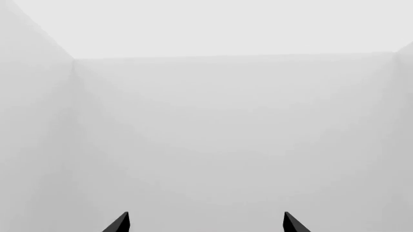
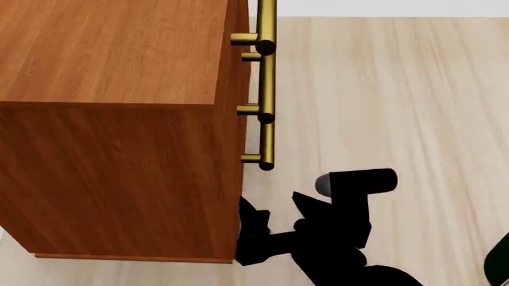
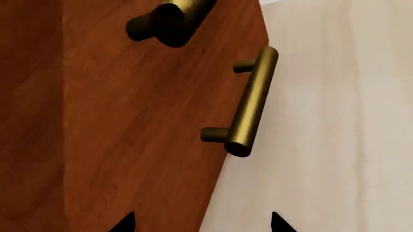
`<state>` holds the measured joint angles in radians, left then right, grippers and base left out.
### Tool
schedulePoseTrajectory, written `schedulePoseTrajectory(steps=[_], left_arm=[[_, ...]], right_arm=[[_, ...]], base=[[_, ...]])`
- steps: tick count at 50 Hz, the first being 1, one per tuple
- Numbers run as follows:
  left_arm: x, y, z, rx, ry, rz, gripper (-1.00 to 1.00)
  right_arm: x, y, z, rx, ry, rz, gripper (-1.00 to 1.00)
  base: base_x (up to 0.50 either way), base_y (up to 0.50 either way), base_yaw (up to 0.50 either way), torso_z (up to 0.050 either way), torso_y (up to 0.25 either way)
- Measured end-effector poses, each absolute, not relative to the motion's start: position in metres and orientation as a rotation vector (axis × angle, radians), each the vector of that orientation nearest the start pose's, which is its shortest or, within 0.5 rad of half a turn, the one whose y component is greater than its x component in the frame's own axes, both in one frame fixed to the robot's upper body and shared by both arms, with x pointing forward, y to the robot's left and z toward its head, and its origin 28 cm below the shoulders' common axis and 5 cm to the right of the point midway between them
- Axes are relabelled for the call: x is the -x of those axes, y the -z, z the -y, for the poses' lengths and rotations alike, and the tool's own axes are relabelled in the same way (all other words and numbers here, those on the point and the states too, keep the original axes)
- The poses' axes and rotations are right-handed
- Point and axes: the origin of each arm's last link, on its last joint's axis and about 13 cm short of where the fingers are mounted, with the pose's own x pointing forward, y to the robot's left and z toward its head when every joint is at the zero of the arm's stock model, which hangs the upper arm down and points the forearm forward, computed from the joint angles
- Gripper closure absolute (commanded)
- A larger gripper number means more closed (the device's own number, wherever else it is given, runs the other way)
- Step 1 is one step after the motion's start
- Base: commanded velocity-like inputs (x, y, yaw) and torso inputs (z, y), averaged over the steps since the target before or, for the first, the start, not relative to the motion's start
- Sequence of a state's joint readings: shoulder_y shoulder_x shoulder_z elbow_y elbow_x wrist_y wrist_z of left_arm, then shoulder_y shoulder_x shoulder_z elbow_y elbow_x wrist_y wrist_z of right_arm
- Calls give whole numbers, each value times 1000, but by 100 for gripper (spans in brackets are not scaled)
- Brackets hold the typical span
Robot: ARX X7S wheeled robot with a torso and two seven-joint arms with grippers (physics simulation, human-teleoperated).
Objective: Close the bottom drawer of the cabinet and open the top drawer.
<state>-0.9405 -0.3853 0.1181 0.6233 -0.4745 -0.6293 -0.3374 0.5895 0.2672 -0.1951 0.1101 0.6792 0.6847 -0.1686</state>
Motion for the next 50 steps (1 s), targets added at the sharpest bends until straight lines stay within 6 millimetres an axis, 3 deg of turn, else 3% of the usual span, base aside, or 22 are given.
schedulePoseTrajectory(steps=[25, 50], left_arm=[[-253, -325, -222, -26, 49, 845, -100], [-252, -328, -220, -26, 58, 852, -100]], right_arm=[[-266, -130, 130, -289, -447, -143, -100], [-250, -155, 133, -445, -345, -8, -100]], base=[[0, 0, 0, 0, 0], [0, 0, 0, 0, 0]])
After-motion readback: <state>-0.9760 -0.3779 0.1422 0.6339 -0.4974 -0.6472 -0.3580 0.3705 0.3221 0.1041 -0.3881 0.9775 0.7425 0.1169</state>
